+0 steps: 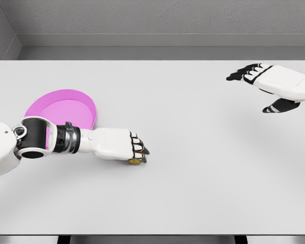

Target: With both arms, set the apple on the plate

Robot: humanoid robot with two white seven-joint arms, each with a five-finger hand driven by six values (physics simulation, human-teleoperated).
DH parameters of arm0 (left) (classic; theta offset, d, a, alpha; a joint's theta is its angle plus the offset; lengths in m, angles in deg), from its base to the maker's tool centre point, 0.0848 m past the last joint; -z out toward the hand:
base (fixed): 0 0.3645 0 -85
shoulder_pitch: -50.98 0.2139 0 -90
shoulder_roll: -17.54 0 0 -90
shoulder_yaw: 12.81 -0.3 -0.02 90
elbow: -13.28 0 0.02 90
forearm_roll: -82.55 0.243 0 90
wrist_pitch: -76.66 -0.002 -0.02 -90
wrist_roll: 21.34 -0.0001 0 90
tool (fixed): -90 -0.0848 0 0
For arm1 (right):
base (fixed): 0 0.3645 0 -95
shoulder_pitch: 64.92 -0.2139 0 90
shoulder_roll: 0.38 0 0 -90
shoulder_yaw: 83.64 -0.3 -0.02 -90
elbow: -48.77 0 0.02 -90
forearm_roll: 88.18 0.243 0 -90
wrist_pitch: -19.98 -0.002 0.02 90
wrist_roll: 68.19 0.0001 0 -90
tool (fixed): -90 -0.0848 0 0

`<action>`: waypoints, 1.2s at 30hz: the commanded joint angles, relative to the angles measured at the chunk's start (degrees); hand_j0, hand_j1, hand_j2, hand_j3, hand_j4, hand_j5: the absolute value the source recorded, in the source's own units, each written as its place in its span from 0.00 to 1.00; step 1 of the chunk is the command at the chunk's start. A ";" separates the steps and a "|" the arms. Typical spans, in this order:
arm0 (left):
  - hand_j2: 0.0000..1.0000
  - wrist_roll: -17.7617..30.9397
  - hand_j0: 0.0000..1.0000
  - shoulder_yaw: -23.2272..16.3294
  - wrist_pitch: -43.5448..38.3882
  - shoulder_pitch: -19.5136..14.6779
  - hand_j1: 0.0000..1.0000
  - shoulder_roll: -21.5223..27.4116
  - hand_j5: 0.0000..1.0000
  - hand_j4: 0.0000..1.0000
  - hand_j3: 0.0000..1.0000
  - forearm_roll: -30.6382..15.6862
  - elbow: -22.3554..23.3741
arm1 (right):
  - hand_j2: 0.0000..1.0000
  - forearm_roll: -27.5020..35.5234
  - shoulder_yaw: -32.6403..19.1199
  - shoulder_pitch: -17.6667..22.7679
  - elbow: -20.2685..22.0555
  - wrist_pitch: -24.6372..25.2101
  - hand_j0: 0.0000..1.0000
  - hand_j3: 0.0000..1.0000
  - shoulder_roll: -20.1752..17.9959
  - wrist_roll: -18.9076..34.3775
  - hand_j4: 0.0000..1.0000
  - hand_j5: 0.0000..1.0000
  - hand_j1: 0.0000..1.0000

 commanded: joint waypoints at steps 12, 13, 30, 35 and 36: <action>0.21 0.44 0.21 1.93 0.29 -0.53 0.21 0.63 0.21 0.21 0.21 -4.41 0.70 | 1.00 0.29 0.39 -0.09 0.01 -0.06 1.00 1.00 -0.41 -0.03 1.00 1.00 1.00; 0.21 0.35 0.21 2.28 0.29 -0.61 0.21 0.63 0.21 0.21 0.21 -4.59 0.70 | 1.00 0.29 0.39 0.00 0.01 -0.06 1.00 1.00 -0.41 -0.03 1.00 1.00 1.00; 0.17 0.53 0.17 15.11 0.29 -1.41 0.17 6.78 0.17 0.17 0.17 -19.71 16.43 | 1.00 0.20 0.30 0.00 0.01 -0.14 1.00 1.00 -0.41 -0.03 1.00 1.00 1.00; 0.17 0.96 0.17 16.52 0.29 -1.06 0.17 6.78 0.17 0.17 0.17 -18.04 24.52 | 1.00 0.20 0.30 0.00 0.01 -0.14 1.00 1.00 -0.50 -0.03 1.00 1.00 1.00; 0.17 0.96 0.17 16.52 0.29 -0.88 0.17 6.78 0.17 0.17 0.17 -16.19 24.61 | 1.00 0.20 0.30 0.00 0.01 -0.14 1.00 1.00 -0.41 -0.03 1.00 1.00 1.00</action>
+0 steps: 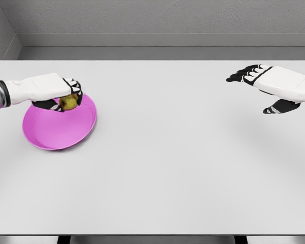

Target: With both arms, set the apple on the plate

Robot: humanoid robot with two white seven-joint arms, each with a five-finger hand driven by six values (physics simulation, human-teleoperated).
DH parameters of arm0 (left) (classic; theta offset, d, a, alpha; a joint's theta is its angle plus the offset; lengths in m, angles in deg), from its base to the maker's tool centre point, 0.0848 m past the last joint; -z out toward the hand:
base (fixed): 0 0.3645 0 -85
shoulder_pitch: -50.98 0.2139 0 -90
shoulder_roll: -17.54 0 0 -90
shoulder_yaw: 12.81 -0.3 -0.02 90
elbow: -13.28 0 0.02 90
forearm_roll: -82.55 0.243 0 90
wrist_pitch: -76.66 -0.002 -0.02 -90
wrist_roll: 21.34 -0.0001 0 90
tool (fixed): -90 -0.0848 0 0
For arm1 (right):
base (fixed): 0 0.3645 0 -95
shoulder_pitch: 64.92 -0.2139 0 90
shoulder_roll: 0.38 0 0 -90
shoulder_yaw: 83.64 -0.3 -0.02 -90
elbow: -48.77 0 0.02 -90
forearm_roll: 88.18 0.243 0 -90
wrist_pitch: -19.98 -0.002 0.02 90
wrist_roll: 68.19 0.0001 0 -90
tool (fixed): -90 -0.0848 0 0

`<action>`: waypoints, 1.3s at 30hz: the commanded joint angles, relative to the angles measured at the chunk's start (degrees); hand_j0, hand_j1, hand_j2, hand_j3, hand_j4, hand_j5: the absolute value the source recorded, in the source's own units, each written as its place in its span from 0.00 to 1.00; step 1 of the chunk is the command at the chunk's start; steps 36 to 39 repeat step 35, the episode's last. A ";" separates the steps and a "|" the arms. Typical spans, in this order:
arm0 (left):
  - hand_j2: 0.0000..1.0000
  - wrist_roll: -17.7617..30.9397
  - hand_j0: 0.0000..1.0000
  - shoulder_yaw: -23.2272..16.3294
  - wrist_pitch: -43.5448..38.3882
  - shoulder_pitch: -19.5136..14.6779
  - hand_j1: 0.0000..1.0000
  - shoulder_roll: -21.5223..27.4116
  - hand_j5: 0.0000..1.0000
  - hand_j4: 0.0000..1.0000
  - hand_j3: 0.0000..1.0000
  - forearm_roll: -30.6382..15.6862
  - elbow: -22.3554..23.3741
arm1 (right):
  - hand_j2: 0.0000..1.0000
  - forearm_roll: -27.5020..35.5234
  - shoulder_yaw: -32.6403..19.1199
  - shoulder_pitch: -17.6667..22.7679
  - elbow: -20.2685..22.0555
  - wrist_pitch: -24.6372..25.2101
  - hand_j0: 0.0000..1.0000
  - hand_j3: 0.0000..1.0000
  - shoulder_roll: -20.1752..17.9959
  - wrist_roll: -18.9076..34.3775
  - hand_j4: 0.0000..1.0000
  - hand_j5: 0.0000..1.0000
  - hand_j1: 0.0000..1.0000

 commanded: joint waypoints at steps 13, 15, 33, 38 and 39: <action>0.97 -0.20 0.97 0.70 -0.07 1.85 0.97 0.30 0.97 0.97 0.97 2.83 -0.07 | 1.00 0.19 -0.01 0.09 0.01 0.09 1.00 1.00 -0.10 -0.03 1.00 1.00 1.00; 1.00 -0.20 1.00 0.79 -0.07 1.85 1.00 0.30 1.00 1.00 1.00 2.83 -0.07 | 1.00 0.19 -0.01 0.09 0.01 0.09 1.00 1.00 -0.02 -0.03 1.00 1.00 1.00; 1.00 -0.11 1.00 5.54 -0.07 2.29 1.00 3.37 1.00 1.00 1.00 -7.72 0.10 | 1.00 0.19 -0.01 0.09 0.01 -0.35 1.00 1.00 -0.10 -0.03 1.00 1.00 1.00; 1.00 -0.02 1.00 5.54 -0.07 2.29 1.00 3.37 1.00 1.00 1.00 -7.72 0.19 | 1.00 0.19 -0.01 0.09 0.01 -0.35 1.00 1.00 -0.10 -0.03 1.00 1.00 1.00; 1.00 -0.02 1.00 5.54 -0.07 2.29 1.00 3.37 1.00 1.00 1.00 -7.72 0.19 | 1.00 0.19 -0.01 0.09 0.01 -0.35 1.00 1.00 -0.10 -0.03 1.00 1.00 1.00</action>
